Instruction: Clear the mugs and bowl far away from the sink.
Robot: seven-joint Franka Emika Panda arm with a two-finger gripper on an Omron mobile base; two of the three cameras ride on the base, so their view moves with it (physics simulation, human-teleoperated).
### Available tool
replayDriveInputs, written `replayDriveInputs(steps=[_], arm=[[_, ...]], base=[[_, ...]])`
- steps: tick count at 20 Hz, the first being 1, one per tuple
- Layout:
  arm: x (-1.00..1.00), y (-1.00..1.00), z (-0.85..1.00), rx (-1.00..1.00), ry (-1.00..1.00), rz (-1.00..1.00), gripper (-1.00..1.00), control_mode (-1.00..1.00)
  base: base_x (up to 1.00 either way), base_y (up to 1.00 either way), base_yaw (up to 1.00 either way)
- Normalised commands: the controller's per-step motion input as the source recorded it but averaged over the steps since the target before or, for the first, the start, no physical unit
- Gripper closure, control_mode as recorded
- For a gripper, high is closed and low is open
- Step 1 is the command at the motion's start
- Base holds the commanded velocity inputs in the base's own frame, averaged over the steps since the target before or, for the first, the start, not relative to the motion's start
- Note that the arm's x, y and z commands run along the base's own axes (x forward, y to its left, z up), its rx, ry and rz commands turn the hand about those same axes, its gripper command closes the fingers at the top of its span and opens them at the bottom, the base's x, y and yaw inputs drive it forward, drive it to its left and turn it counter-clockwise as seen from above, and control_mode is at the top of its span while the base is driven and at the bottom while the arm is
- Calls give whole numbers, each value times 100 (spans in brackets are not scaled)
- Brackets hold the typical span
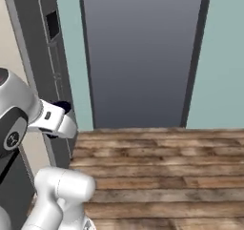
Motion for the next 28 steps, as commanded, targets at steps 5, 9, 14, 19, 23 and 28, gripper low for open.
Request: replayDriveInputs(steps=[5,9,14,19,23,28], arm=[[0,0,0,0,0,0,100,100],[0,0,0,0,0,0,100,100],[0,0,0,0,0,0,100,100],[0,0,0,0,0,0,100,100],[0,0,0,0,0,0,100,100],[0,0,0,0,0,0,100,100]], base=[[0,-100,-66],[14,-100,-65],[73,-100,-44],[100,-99,-12],[100,-89,0],[100,-75,-4]])
